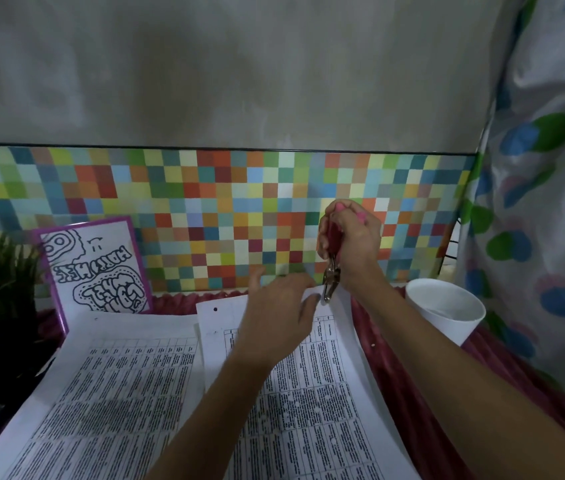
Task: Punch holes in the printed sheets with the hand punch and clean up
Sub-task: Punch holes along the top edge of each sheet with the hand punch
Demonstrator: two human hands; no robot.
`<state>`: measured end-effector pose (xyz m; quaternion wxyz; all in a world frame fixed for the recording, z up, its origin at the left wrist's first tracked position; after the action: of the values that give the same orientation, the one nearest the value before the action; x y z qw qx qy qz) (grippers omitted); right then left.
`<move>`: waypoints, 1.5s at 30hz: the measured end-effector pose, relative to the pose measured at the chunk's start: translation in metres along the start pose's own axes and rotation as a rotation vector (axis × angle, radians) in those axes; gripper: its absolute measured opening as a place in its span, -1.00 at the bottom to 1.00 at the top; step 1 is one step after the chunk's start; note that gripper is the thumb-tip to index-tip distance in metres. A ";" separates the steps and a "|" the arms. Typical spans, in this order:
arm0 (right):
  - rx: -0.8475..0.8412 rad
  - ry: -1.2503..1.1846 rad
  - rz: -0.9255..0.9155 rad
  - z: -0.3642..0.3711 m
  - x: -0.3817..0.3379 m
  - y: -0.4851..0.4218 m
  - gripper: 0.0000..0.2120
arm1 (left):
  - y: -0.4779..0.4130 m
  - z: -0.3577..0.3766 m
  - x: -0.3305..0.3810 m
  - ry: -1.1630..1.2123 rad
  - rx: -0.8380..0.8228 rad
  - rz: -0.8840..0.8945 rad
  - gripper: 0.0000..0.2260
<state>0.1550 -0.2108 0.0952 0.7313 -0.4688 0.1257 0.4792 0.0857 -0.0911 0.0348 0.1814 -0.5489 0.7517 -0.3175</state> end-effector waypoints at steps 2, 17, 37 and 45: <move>0.014 0.021 0.001 -0.001 -0.001 0.002 -0.85 | -0.003 0.003 0.001 -0.008 -0.003 -0.022 -0.86; 0.059 0.009 0.024 0.001 -0.001 0.005 -0.86 | -0.004 0.009 -0.004 0.128 -0.040 -0.104 -0.87; -0.141 0.662 0.460 -0.059 -0.039 0.014 -0.65 | -0.013 0.015 -0.019 0.109 0.053 -0.064 -0.82; -0.151 0.895 0.621 -0.058 -0.032 0.067 -0.71 | -0.030 -0.032 -0.009 0.042 0.331 -0.103 -0.71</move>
<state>0.0992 -0.2691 0.0471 0.3952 -0.6189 0.5220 0.4340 0.0895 -0.0797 0.0779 0.2370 -0.5426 0.6636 -0.4572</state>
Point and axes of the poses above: each hand's wrist, its own y-axis away from the middle knuckle, its own z-axis out of the palm, x = y × z, the point moved 3 cm from there along -y, towards the middle knuckle, and after that the axes turned 15 degrees about -y, right-handed, at the moved point
